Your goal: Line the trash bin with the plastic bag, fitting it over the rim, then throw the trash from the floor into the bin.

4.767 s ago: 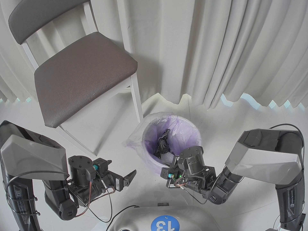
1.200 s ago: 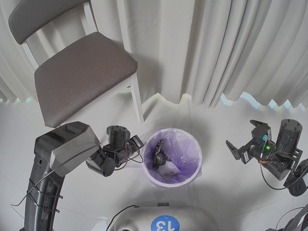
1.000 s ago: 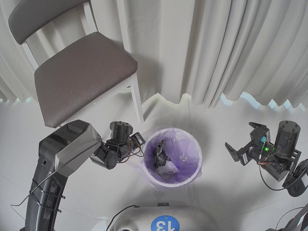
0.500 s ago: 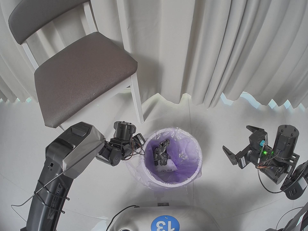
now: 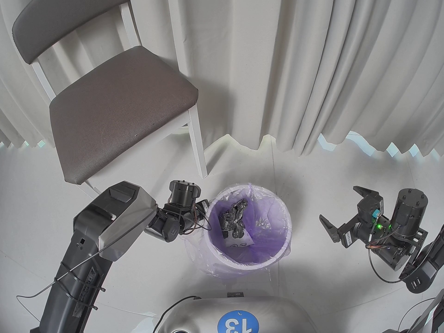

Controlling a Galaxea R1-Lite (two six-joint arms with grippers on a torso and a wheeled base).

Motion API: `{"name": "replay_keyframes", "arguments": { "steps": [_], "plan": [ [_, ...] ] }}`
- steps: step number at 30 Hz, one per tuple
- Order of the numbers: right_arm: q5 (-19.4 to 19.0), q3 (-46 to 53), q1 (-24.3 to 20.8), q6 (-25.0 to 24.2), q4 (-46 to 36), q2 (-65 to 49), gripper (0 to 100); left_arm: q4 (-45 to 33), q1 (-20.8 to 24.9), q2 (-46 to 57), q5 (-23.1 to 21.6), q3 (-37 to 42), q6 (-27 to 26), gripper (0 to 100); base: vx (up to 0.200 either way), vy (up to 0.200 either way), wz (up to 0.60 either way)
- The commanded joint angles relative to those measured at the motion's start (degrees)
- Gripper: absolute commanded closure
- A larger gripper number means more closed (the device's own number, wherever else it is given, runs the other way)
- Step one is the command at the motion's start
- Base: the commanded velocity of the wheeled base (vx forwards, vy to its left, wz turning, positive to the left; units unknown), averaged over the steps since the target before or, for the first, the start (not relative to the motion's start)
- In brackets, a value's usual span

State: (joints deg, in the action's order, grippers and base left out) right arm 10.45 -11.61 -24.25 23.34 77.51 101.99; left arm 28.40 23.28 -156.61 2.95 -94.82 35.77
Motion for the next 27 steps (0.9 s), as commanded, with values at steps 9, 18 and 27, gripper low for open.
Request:
{"name": "replay_keyframes", "arguments": {
  "steps": [9, 18, 27],
  "plan": [
    [-1.1, -0.4, -0.5, 0.2, 3.4, 4.3, 0, 0.0, -0.2, -0.2, 0.7, 0.9, -0.8, 0, 0.000, 0.000, 0.00],
    [-1.0, -0.6, -0.5, 0.2, 6.5, 6.9, 0, 0.9, -2.8, 0.0, 3.2, 3.0, -3.8, 0, 0.000, 0.000, 0.00],
    [-0.5, -0.8, -0.1, 0.2, 6.5, 6.3, 0, 1.0, -4.1, 1.1, 5.0, 3.0, -4.9, 0, 0.000, 0.000, 0.00]
  ]
}}
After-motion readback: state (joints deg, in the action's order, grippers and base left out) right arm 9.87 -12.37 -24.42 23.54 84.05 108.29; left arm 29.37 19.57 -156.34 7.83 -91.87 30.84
